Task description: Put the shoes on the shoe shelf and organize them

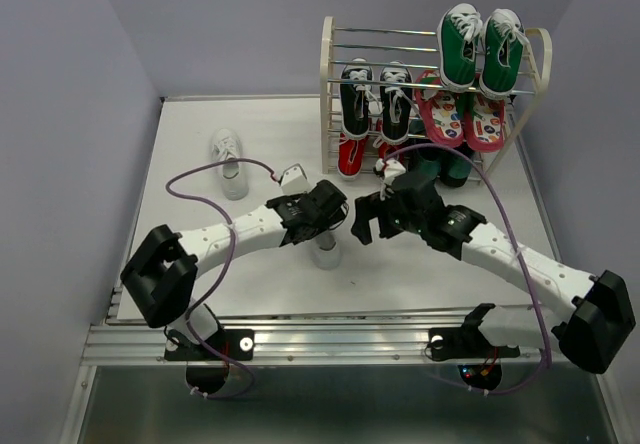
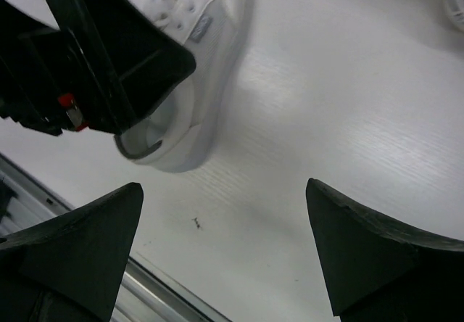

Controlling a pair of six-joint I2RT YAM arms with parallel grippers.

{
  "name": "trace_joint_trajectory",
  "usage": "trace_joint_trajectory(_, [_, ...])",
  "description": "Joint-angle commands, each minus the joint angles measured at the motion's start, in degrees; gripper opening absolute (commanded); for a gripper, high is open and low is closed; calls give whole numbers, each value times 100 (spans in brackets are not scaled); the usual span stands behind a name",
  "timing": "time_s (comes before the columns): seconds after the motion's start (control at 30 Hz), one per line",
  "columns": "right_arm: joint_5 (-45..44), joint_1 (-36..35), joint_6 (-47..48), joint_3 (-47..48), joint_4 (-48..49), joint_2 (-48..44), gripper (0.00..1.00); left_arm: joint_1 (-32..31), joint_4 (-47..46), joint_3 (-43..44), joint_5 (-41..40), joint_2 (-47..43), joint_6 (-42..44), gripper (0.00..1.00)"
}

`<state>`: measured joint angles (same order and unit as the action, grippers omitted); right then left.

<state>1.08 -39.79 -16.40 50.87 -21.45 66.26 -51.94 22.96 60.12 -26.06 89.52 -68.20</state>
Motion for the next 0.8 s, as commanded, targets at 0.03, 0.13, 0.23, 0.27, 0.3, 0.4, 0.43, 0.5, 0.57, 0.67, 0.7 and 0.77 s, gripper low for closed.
trace_joint_trajectory(0.03, [-1133,-625,-739,195,106,325,100,17,480,-79,-732,-1189,132,99])
trace_joint_trajectory(0.13, [-1530,-836,-1241,300,220,642,100,298,762,-289,-1110,-1752,150,99])
trace_joint_trajectory(0.23, [-1663,-1197,-1366,476,238,967,100,886,763,-649,-1068,-2253,395,99])
trace_joint_trajectory(0.27, [-1664,-1433,-1139,563,264,1029,100,1053,615,-868,-902,-2480,526,99])
trace_joint_trajectory(0.3, [-1594,-1522,-980,599,308,1160,100,1377,552,-983,-805,-2578,710,99])
trace_joint_trajectory(0.4, [-1243,-1768,-610,775,352,1363,100,1714,393,-1318,-611,-2922,853,99])
trace_joint_trajectory(0.43, [-1216,-1839,-557,819,370,1503,100,1818,367,-1379,-602,-2992,905,99])
trace_joint_trajectory(0.5, [-1181,-1962,-443,950,396,1688,100,1898,332,-1493,-619,-3150,932,99])
trace_joint_trajectory(0.57, [-1198,-1962,-425,1003,518,1933,100,1986,201,-1608,-558,-3238,1063,99])
trace_joint_trajectory(0.67, [-1452,-2015,-574,1161,537,2250,100,2109,77,-1661,-374,-3195,1239,99])
trace_joint_trajectory(0.7, [-1575,-2015,-635,1205,528,2321,100,2135,77,-1661,-356,-3177,1257,99])
trace_joint_trajectory(0.77, [-1812,-2015,-732,1241,528,2452,100,2188,86,-1661,-338,-3098,1301,99])
